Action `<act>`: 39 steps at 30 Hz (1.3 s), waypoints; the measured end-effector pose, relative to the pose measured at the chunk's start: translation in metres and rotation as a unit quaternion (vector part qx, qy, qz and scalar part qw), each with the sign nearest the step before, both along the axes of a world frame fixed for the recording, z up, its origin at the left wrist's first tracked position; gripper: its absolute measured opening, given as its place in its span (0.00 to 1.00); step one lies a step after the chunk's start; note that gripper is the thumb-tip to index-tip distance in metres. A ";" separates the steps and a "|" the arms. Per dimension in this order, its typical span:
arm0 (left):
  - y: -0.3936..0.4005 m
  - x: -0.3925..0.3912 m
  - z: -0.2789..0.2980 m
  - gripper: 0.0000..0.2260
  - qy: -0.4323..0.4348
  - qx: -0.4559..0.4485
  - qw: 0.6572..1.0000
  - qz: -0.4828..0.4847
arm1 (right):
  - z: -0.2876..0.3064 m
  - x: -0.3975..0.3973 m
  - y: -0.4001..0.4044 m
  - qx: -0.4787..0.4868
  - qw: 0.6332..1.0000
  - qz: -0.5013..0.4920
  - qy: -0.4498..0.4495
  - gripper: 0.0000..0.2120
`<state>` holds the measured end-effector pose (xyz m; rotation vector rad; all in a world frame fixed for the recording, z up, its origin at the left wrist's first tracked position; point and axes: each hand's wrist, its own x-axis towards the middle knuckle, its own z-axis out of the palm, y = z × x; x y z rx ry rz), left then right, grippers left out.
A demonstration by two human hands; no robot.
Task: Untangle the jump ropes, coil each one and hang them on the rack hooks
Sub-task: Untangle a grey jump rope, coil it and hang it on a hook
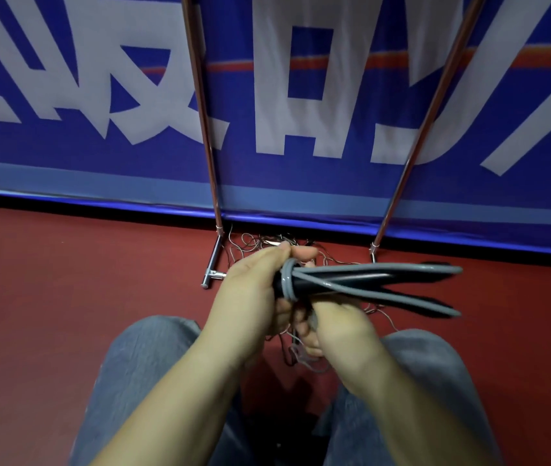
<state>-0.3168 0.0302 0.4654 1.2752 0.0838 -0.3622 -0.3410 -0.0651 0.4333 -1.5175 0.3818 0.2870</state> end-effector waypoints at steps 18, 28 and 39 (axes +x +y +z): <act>0.049 0.024 -0.030 0.12 -0.245 0.439 0.865 -0.003 | 0.031 -0.005 -0.020 -0.315 0.910 0.140 -0.231 0.04; 0.046 0.009 0.000 0.12 -0.228 0.204 0.938 -0.161 | 0.017 -0.003 -0.021 0.074 0.984 0.153 -0.043 0.15; 0.017 0.006 0.000 0.14 -0.088 0.050 0.994 0.041 | 0.001 -0.003 0.016 0.076 0.997 0.001 -0.026 0.26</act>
